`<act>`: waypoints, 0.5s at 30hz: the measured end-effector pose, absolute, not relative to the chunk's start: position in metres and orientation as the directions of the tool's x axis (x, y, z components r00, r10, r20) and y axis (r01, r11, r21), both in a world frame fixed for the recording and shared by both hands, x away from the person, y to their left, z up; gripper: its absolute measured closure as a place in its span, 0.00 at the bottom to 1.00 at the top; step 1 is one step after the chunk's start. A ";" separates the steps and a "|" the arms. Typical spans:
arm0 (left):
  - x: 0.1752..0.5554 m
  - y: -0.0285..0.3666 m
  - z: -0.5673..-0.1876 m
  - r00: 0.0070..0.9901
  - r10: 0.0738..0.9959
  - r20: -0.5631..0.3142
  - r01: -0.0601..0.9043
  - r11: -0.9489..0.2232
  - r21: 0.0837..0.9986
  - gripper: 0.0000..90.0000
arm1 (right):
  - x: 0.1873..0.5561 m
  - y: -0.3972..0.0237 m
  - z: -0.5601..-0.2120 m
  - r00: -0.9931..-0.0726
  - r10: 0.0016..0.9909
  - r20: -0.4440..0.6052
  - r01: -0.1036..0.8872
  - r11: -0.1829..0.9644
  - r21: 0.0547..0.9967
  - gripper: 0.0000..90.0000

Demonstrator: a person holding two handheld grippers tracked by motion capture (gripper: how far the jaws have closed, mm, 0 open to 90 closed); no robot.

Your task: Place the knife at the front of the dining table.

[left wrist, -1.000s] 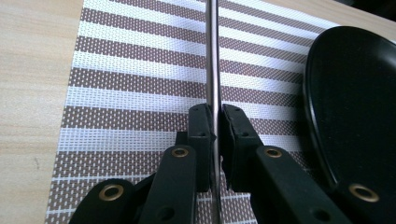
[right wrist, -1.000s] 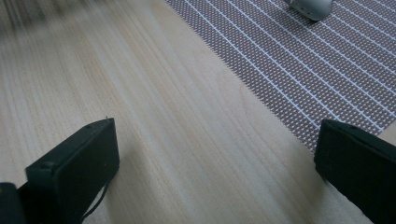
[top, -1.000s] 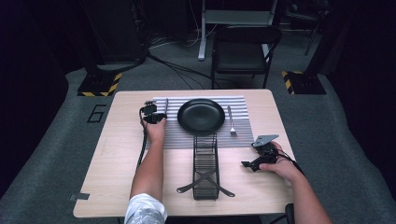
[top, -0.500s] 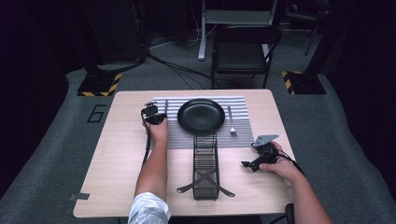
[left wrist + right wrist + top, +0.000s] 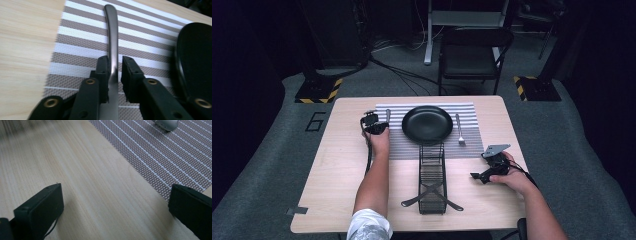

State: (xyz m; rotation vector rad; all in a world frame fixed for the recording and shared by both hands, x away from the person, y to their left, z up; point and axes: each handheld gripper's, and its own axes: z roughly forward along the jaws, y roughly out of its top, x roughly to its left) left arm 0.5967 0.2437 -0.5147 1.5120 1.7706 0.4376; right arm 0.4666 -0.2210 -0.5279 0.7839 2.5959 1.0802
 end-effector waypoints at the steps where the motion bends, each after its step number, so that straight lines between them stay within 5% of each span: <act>1: 0.596 0.246 -0.513 -0.021 0.946 -0.325 0.688 0.249 0.682 0.84 | 0.467 -0.221 -0.528 -0.833 0.553 0.000 0.390 0.587 0.710 0.00; 15: 0.580 0.259 -0.496 0.033 0.964 -0.265 0.689 0.170 0.704 0.79 | 0.467 -0.221 -0.528 -0.833 0.553 0.000 0.390 0.587 0.709 0.00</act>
